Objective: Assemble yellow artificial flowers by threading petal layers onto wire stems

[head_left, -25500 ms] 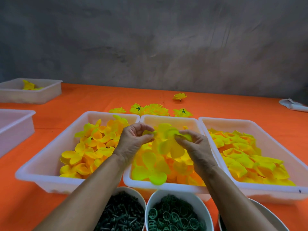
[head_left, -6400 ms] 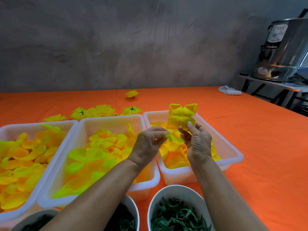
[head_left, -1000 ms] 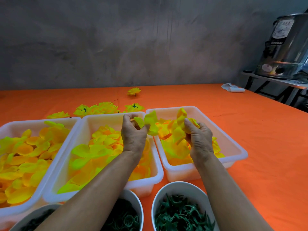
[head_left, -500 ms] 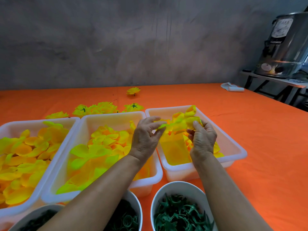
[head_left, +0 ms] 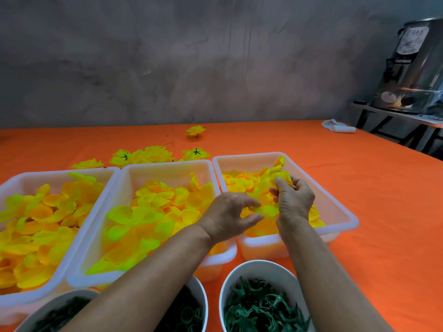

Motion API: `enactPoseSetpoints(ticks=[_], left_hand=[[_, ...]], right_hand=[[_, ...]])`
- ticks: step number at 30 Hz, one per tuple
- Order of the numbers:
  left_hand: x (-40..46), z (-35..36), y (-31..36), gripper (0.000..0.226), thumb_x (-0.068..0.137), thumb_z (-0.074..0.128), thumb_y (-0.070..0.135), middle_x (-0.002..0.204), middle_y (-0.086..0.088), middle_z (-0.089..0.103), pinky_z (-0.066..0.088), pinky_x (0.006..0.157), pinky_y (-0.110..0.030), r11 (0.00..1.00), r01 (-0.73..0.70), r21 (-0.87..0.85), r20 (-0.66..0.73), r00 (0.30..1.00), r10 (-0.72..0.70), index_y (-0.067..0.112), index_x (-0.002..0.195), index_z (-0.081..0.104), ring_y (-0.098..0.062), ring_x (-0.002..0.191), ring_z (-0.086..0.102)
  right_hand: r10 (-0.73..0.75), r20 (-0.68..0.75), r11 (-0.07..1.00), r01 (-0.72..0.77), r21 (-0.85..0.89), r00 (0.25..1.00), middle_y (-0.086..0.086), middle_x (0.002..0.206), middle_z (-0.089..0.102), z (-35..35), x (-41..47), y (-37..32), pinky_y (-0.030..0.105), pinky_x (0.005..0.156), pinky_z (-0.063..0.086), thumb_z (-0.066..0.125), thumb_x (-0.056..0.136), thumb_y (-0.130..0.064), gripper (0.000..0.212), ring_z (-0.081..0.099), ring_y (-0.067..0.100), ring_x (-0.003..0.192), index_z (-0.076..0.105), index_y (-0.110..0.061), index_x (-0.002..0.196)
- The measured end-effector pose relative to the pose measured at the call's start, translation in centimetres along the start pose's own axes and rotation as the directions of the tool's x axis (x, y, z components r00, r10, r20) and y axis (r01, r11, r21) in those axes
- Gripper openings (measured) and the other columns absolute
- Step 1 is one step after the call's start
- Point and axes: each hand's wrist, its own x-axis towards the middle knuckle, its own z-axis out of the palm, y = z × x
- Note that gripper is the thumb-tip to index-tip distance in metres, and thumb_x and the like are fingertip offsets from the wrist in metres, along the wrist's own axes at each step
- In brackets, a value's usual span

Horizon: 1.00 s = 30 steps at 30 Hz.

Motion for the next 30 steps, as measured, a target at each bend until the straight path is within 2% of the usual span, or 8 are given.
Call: enactPoseSetpoints(ticks=[2, 5, 10, 14, 18, 21, 25, 30], left_hand=[[-0.3, 0.0, 0.1, 0.034, 0.083, 0.070, 0.033, 0.110, -0.004, 0.071, 0.048, 0.088, -0.026, 0.999, 0.044, -0.020, 0.072, 0.996, -0.043, 0.011, 0.109, 0.071, -0.018, 0.102, 0.065], [-0.2, -0.5, 0.8, 0.035, 0.085, 0.068, 0.036, 0.114, -0.003, 0.069, 0.043, 0.090, -0.022, 0.997, 0.060, -0.041, 0.089, 0.994, -0.056, 0.013, 0.111, 0.070, -0.015, 0.107, 0.062], [0.1, -2.9, 1.1, 0.025, 0.082, 0.072, 0.025, 0.106, -0.007, 0.072, 0.047, 0.089, -0.031, 0.975, 0.167, -0.147, -0.024, 0.985, -0.172, 0.009, 0.101, 0.073, -0.018, 0.101, 0.065], [-0.5, -5.2, 1.0, 0.022, 0.082, 0.072, 0.022, 0.103, -0.009, 0.072, 0.047, 0.091, -0.036, 0.972, 0.196, -0.126, -0.083, 0.975, -0.208, 0.006, 0.097, 0.074, -0.020, 0.101, 0.066], [-2.4, -7.7, 0.8, 0.018, 0.084, 0.071, 0.019, 0.100, -0.010, 0.073, 0.048, 0.088, -0.037, 0.970, 0.230, -0.075, -0.104, 0.966, -0.237, 0.004, 0.095, 0.074, -0.022, 0.097, 0.067], [-4.2, -9.6, 0.6, 0.016, 0.084, 0.071, 0.016, 0.097, -0.010, 0.073, 0.049, 0.085, -0.034, 0.966, 0.253, -0.046, -0.134, 0.957, -0.256, 0.004, 0.094, 0.074, -0.020, 0.093, 0.067], [-7.0, -11.7, 0.9, 0.015, 0.085, 0.069, 0.014, 0.096, -0.010, 0.073, 0.048, 0.083, -0.029, 0.955, 0.296, -0.007, -0.146, 0.945, -0.294, 0.003, 0.094, 0.074, -0.019, 0.092, 0.067], [-9.8, -14.2, 1.7, 0.017, 0.088, 0.066, 0.016, 0.101, -0.010, 0.072, 0.046, 0.086, -0.024, 0.937, 0.348, 0.031, -0.155, 0.928, -0.339, 0.004, 0.097, 0.073, -0.019, 0.096, 0.065]], right_hand=[[0.010, -0.007, 1.000, -0.010, -0.029, 1.000, 0.011, 0.079, 0.059, 0.0, 0.0, 0.2, 0.029, 0.055, 0.043, 0.067, 0.081, -0.005, 0.024, 0.055, 0.018, 0.057, 0.059, -0.006, 0.104], [-0.011, -0.046, 0.990, 0.005, -0.143, 0.999, 0.011, 0.089, 0.058, 0.1, 0.1, 0.6, 0.043, 0.078, 0.049, 0.072, 0.077, -0.011, 0.035, 0.056, 0.024, 0.077, 0.059, -0.007, 0.109], [-0.070, 0.011, 0.893, 0.068, -0.445, 0.997, 0.012, 0.108, 0.064, 0.1, -0.2, 0.0, 0.033, 0.088, 0.041, 0.068, 0.081, -0.017, 0.039, 0.058, 0.025, 0.097, 0.059, -0.010, 0.118], [-0.087, 0.133, 0.673, 0.156, -0.723, 0.987, 0.017, 0.130, 0.055, 0.4, -0.7, -0.4, 0.036, 0.099, 0.036, 0.059, 0.086, -0.020, 0.042, 0.047, 0.033, 0.122, 0.056, -0.013, 0.128], [-0.021, 0.118, 0.399, 0.116, -0.909, 0.993, 0.017, 0.134, 0.045, 0.6, -1.4, -1.2, 0.046, 0.101, 0.034, 0.053, 0.086, -0.016, 0.039, 0.034, 0.039, 0.127, 0.055, -0.011, 0.124], [0.077, 0.109, 0.253, 0.086, -0.963, 0.991, 0.017, 0.136, 0.045, 0.3, -1.4, -1.5, 0.048, 0.104, 0.029, 0.052, 0.086, -0.016, 0.041, 0.031, 0.038, 0.130, 0.052, -0.004, 0.126], [0.156, 0.092, 0.152, 0.068, -0.986, 0.983, 0.020, 0.137, 0.043, -0.6, -1.9, -1.9, 0.049, 0.104, 0.026, 0.054, 0.086, -0.020, 0.043, 0.027, 0.038, 0.132, 0.051, -0.003, 0.125], [0.006, 0.243, 0.140, 0.240, -0.961, 0.970, 0.022, 0.134, 0.046, -0.3, -4.3, -3.2, 0.048, 0.104, 0.029, 0.054, 0.085, -0.014, 0.042, 0.031, 0.040, 0.128, 0.053, -0.005, 0.126]])
